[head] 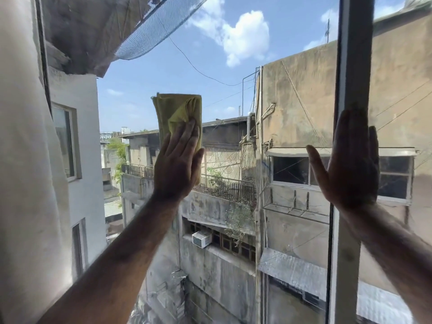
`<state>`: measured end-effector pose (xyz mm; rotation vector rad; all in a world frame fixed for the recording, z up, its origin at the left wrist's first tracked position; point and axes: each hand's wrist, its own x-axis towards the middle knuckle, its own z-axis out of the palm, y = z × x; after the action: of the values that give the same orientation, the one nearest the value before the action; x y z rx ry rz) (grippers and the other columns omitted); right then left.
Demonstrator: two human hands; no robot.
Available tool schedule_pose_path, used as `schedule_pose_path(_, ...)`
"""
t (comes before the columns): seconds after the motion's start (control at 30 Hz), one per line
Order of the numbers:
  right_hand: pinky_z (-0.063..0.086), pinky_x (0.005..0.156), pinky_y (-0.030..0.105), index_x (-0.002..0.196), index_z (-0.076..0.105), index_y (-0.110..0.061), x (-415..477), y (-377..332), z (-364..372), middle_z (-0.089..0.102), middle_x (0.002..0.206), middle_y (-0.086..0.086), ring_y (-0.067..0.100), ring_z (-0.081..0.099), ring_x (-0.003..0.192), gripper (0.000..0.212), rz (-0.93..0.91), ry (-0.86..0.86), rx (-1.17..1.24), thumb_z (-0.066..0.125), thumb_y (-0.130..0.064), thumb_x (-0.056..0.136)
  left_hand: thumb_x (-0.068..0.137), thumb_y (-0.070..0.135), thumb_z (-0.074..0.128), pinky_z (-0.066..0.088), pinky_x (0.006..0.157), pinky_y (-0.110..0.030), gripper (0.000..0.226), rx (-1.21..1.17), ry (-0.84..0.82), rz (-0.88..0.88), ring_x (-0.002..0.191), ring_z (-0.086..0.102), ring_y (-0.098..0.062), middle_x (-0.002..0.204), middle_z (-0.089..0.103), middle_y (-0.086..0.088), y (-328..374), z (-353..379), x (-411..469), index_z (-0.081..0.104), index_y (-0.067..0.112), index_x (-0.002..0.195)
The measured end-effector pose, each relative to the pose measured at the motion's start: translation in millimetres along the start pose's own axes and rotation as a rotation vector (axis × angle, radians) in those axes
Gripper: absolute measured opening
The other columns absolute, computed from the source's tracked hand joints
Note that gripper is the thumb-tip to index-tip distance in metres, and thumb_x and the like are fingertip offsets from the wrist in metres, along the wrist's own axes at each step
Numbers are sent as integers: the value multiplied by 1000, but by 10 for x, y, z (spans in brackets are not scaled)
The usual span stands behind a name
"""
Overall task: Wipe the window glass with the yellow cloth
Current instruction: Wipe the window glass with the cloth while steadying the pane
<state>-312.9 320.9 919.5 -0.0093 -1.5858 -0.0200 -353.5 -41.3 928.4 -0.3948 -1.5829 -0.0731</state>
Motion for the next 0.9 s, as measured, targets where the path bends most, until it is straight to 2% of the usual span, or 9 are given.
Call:
schedule_pose_path(0.13, 15, 140, 51, 172, 13, 2, -8, -19, 5, 11, 181, 24, 34, 13, 171, 90, 10, 6, 4, 31, -63, 113, 112, 28, 48, 45, 121, -53, 47, 37, -8, 31, 153, 45, -30, 161, 50, -13, -104, -84, -336, 52, 4, 151)
schedule_pose_path(0.27, 13, 141, 50, 172, 11, 1, -5, -14, 7, 11, 181, 24, 34, 13, 171, 91, -3, 6, -3, 31, -64, 113, 113, 34, 43, 43, 123, -51, 48, 57, 38, -10, 154, 44, -28, 163, 49, -10, -39, -46, 206, 52, 6, 151)
schedule_pose_path(0.37, 13, 141, 50, 173, 10, 0, -10, 4, 14, 10, 182, 23, 34, 12, 171, 90, -4, 5, -2, 31, -63, 113, 114, 40, 37, 37, 128, -50, 53, 73, 7, -45, 157, 38, -27, 167, 43, -9, 49, -11, 379, 48, 7, 155)
schedule_pose_path(0.57, 11, 141, 49, 173, 11, 1, -4, -3, -12, 9, 182, 22, 33, 11, 172, 89, 0, -10, 9, 29, -64, 113, 113, 37, 47, 46, 121, -53, 51, 94, -45, 91, 154, 44, -29, 163, 48, -11, -23, -74, -294, 52, 5, 152)
schedule_pose_path(0.67, 10, 141, 47, 173, 10, 0, -6, -1, -5, 8, 182, 22, 32, 9, 172, 90, 2, -12, 19, 28, -65, 113, 113, 36, 47, 49, 118, -51, 48, 144, -16, 150, 152, 47, -27, 162, 50, -8, -129, -79, -131, 54, 7, 150)
schedule_pose_path(0.9, 8, 141, 46, 174, 8, -2, -17, 24, 23, 8, 183, 21, 31, 9, 172, 89, 0, -1, 25, 28, -64, 113, 114, 43, 41, 43, 125, -50, 53, 150, 0, 118, 156, 41, -27, 166, 44, -7, -164, 6, 261, 48, 8, 154)
